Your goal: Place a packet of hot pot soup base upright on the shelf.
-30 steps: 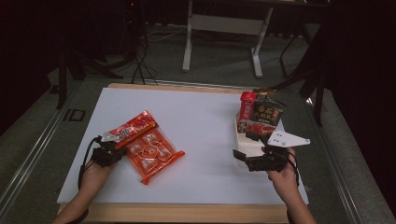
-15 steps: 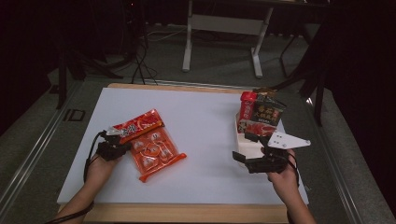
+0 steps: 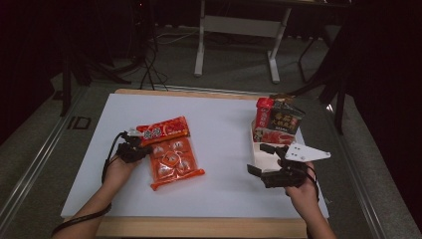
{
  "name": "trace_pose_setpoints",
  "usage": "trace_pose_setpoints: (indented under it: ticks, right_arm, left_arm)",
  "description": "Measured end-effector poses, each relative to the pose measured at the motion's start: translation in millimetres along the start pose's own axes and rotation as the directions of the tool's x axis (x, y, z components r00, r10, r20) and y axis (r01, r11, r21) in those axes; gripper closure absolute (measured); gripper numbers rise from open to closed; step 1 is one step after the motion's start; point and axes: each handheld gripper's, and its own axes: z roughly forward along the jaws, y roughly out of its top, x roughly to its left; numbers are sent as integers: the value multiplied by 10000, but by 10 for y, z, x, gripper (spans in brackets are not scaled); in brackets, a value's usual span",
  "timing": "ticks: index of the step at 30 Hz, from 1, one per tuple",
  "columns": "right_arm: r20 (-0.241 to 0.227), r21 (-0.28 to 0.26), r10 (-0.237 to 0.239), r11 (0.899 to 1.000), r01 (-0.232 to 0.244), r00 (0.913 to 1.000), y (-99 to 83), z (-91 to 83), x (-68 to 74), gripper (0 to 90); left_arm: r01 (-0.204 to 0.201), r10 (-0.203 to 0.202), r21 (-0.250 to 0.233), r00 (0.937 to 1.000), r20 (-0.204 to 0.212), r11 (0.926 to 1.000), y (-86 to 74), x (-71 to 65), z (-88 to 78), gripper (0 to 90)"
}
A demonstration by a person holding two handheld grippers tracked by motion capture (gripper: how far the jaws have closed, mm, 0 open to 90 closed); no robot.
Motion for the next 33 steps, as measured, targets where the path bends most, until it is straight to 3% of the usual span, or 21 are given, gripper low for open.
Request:
trace_pose_setpoints:
  ticks: [7,23,26,27,29,33]
  right_arm:
    - [-12,-93,20,10000,-20,10000,-7,-22,9,145]
    - [63,-19,52,10000,-52,10000,-10,-18,11,146]
    - [151,-10,49,10000,-49,9999,-11,-25,10,145]
    - [122,-8,94,10000,-94,9999,-12,-26,5,145]
    - [131,-18,131,9999,-131,9998,-14,-28,2,145]
    - [66,36,168,9999,-168,9998,-13,-13,8,145]
  left_arm:
    - [-436,435,45,9989,196,9990,145,-146,148,899]
    - [-1087,1081,47,9916,705,9941,290,-398,310,899]
    - [-1163,1155,93,9915,597,9932,298,-423,301,898]
    - [-1001,991,85,9918,813,9949,291,-426,268,898]
    - [-1020,1009,84,9911,871,9948,280,-435,246,898]
    - [-1305,1280,153,9853,1131,9913,197,-494,129,898]
